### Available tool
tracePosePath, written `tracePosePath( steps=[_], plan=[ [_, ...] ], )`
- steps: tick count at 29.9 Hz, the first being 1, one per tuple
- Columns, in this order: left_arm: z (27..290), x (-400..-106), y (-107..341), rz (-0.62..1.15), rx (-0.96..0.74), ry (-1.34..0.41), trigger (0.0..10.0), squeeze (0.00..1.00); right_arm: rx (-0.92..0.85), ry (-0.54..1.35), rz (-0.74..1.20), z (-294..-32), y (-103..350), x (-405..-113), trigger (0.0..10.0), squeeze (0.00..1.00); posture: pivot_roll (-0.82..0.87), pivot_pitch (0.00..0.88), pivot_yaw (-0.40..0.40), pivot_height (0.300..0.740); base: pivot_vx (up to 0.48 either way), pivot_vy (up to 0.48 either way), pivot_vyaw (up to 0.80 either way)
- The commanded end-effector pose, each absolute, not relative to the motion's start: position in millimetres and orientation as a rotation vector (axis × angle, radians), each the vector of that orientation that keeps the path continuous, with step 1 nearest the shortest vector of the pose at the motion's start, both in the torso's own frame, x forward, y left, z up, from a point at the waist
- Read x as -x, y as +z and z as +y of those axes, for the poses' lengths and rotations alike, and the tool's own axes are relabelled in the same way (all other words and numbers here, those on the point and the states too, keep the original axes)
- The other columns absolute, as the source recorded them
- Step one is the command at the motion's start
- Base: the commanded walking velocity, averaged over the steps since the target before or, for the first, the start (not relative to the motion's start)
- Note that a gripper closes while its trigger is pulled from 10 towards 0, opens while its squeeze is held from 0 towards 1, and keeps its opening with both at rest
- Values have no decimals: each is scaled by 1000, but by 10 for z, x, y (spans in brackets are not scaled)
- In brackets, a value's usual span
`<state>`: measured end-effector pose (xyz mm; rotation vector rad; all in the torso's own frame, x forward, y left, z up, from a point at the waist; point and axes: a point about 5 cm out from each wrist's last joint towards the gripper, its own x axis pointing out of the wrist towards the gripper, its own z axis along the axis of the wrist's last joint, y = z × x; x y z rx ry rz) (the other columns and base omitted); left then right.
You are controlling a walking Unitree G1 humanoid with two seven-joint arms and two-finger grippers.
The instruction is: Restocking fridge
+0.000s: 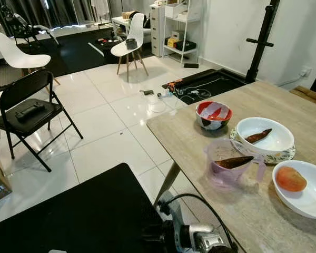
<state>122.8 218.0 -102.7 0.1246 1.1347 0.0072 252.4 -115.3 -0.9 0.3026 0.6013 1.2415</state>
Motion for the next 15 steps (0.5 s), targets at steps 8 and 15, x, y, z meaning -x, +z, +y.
tracePosePath(
  steps=[8,15],
  plan=[
    [2235,-1195,-1027,1148,-147,9,10000,0,-630,1438,21,-1007,942,-2977,10000,1000,33,0,49,740,0,0,0],
    [2221,-1196,-1029,1149,-147,3,10000,0,-644,1376,-249,-1161,1420,-3169,10000,1000,35,0,45,740,0,0,0]
  ],
)
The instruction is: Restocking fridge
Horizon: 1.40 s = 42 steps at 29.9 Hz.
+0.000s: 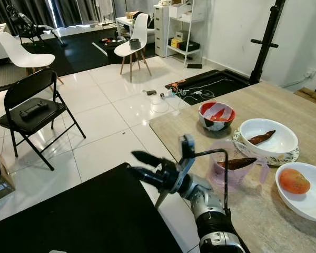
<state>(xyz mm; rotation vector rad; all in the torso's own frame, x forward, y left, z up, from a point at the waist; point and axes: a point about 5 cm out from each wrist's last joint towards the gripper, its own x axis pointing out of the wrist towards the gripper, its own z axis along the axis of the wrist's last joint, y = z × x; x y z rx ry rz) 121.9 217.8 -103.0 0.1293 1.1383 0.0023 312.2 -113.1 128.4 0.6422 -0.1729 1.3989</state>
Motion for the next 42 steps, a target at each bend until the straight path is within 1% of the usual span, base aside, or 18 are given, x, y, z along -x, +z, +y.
tracePosePath(
  steps=[1,4,10,15,18,19,21,24,25,26,27,28,29,30,32,34,37,42],
  plan=[
    [2221,-1196,-1029,1149,-147,3,10000,0,-644,1376,-249,-1161,1420,-3169,10000,1000,35,0,45,740,0,0,0],
    [2213,-1201,-1029,1148,-149,-2,10000,0,-613,1273,-411,-1309,1750,-3275,10000,1000,33,0,44,740,0,0,0],
    [2196,-1199,-1033,1149,-150,-10,10000,0,-552,1196,-551,-1478,2124,-3293,10000,1000,33,0,44,740,0,0,0],
    [2190,-1196,-1035,1150,-150,-13,10000,0,-510,1152,-579,-1559,2232,-3299,10000,1000,30,0,42,740,0,0,0],
    [2182,-1190,-1038,1151,-150,-15,10000,0,-396,930,-598,-1872,2412,-3420,10000,1000,32,0,41,740,0,0,0],
    [2182,-1190,-1038,1151,-150,-15,10000,0,-396,930,-598,-1872,2412,-3420,10000,1000,32,0,41,740,0,0,0],
    [2179,-1192,-1039,1152,-151,-15,10000,0,-349,734,-590,-2174,2473,-3512,10000,1000,27,0,39,740,0,0,0],
    [2178,-1193,-1039,1152,-152,-15,10000,0,-342,656,-583,-2299,2486,-3535,10000,1000,27,0,39,740,0,0,0],
    [2177,-1197,-1038,1151,-151,-15,10000,0,-316,564,-555,-2438,2478,-3554,10000,718,27,0,39,740,0,0,0],
    [2177,-1197,-1038,1151,-151,-15,10000,0,-316,564,-555,-2438,2478,-3554,10000,718,27,0,39,740,0,0,0],
    [2175,-1199,-1037,1151,-151,-14,10000,0,-302,492,-533,-2564,2469,-3556,10000,220,30,0,35,740,0,0,0],
    [2173,-1201,-1037,1150,-150,-14,10000,0,-290,437,-505,-2670,2448,-3550,10000,0,30,0,35,740,0,0,0],
    [2173,-1201,-1037,1150,-150,-14,10000,0,-290,437,-505,-2670,2448,-3550,10000,0,30,0,35,740,0,0,0],
    [2168,-1202,-1038,1150,-149,-15,10000,0,-239,322,-437,-2915,2382,-3507,10000,0,28,0,35,740,0,0,0],
    [2168,-1202,-1038,1150,-149,-15,10000,0,-239,322,-437,-2915,2382,-3507,10000,0,28,0,35,740,0,0,0],
    [2165,-1198,-1040,1151,-149,-16,10000,0,-178,214,-358,-3116,2308,-3467,10000,0,26,0,34,740,0,0,0],
    [2164,-1194,-1041,1152,-150,-18,10000,0,-147,159,-307,-3237,2257,-3440,10000,0,21,0,36,740,0,0,-135],
    [2161,-1191,-1043,1154,-153,-22,10000,0,-154,207,-289,-3283,2209,-3393,10000,0,18,0,39,740,0,0,-694]
  ],
)
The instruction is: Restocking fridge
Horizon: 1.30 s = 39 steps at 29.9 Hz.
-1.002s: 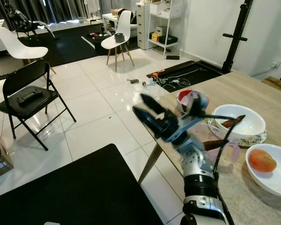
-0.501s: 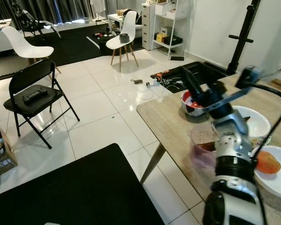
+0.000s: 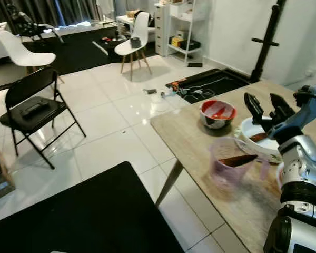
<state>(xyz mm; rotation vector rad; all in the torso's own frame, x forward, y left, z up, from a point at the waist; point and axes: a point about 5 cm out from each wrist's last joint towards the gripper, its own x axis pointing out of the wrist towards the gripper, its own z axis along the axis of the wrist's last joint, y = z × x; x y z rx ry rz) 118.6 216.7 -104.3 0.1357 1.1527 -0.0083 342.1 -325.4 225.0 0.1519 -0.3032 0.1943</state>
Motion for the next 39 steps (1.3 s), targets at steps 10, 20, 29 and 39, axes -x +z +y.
tracePosePath(
  steps=[10,20,29,39],
  plan=[
    [2152,-1203,-1040,1149,-151,-22,10000,0,-186,285,-328,-3169,2228,-3434,10000,0,22,0,38,740,0,0,-769],
    [2153,-1184,-1045,1151,-153,-28,10000,0,-3,545,-121,-2860,1987,-3411,10000,0,20,0,33,740,0,0,-94],
    [2167,-1183,-1043,1152,-159,-26,10000,0,162,623,122,-2731,1635,-3379,10000,0,26,0,26,740,0,0,0],
    [2182,-1174,-1042,1153,-158,-26,10000,0,140,570,96,-2906,1734,-3335,10000,0,26,0,26,740,0,0,0]
  ],
)
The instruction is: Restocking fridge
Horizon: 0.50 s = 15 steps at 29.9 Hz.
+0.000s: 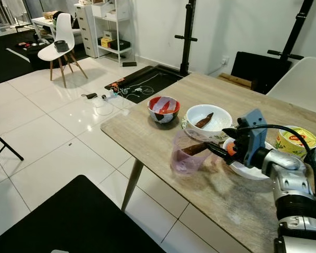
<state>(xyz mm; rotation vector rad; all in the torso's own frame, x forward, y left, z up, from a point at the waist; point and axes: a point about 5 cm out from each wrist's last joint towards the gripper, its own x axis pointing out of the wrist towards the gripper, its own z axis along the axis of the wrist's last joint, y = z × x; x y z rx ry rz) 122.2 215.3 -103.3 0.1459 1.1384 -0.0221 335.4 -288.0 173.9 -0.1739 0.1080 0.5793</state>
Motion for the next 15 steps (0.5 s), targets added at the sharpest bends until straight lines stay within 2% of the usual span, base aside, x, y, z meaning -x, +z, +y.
tracePosePath(
  steps=[1,3,10,15],
  plan=[
    [2182,-1174,-1042,1153,-158,-26,10000,0,140,570,96,-2906,1734,-3335,10000,0,26,0,26,740,0,0,0],
    [2182,-1167,-1044,1155,-158,-27,10000,0,97,582,46,-2902,1793,-3332,10000,0,26,0,26,740,0,0,0],
    [2174,-1160,-1048,1156,-158,-27,10000,0,120,618,110,-2907,1705,-3286,10000,0,27,0,25,740,0,0,0],
    [2150,-1156,-1054,1159,-155,-30,10000,0,69,683,93,-2962,1725,-3200,10000,0,27,0,24,740,0,0,0]
  ],
)
